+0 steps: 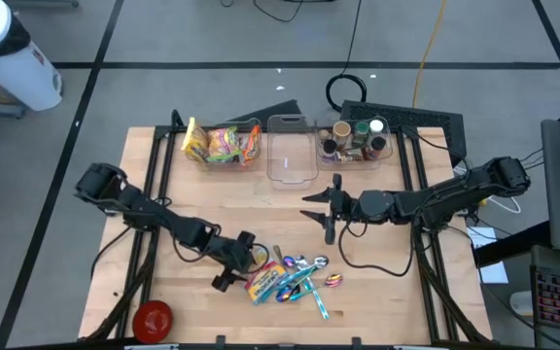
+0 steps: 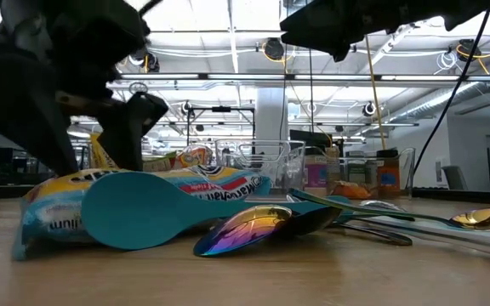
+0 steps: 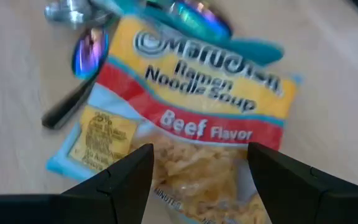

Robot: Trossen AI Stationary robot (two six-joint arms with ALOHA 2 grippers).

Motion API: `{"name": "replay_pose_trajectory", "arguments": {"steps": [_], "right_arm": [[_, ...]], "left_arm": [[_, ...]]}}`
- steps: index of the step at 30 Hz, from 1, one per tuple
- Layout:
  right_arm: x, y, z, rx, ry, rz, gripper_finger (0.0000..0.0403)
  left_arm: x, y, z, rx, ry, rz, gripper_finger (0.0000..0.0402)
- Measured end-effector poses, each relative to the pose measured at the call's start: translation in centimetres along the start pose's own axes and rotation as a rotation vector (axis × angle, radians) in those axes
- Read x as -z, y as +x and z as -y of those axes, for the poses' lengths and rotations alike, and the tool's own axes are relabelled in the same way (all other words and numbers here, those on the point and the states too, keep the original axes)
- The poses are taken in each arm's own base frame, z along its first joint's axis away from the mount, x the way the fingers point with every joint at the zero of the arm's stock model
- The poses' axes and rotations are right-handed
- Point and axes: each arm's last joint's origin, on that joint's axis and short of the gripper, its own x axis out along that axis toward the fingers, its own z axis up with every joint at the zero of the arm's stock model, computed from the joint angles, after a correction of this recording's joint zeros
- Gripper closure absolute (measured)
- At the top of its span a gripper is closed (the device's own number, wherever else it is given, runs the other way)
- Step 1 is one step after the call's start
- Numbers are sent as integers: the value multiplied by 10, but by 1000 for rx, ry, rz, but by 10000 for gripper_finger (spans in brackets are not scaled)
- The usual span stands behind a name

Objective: Pick & Place Food Item
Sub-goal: Put the blue noodle pack into the left transparent bin

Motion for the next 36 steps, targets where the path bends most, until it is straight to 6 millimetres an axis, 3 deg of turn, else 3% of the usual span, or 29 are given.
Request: {"name": "replay_pose_trajectory", "arguments": {"steps": [5, 8, 19, 25, 36], "right_arm": [[0, 0, 0, 0, 0, 1, 248], [0, 0, 0, 0, 2, 2, 248], [0, 0, 0, 0, 4, 2, 248], [0, 0, 0, 0, 4, 2, 248], [0, 0, 0, 0, 4, 2, 248]], "left_arm": [[2, 4, -3, -3, -11, -7, 135], [1, 3, -3, -3, -12, -1, 155], [-1, 1, -2, 19, -4, 14, 327], [2, 0, -7, 8, -7, -14, 390], [-1, -10, -13, -15, -38, 7, 396]]}}
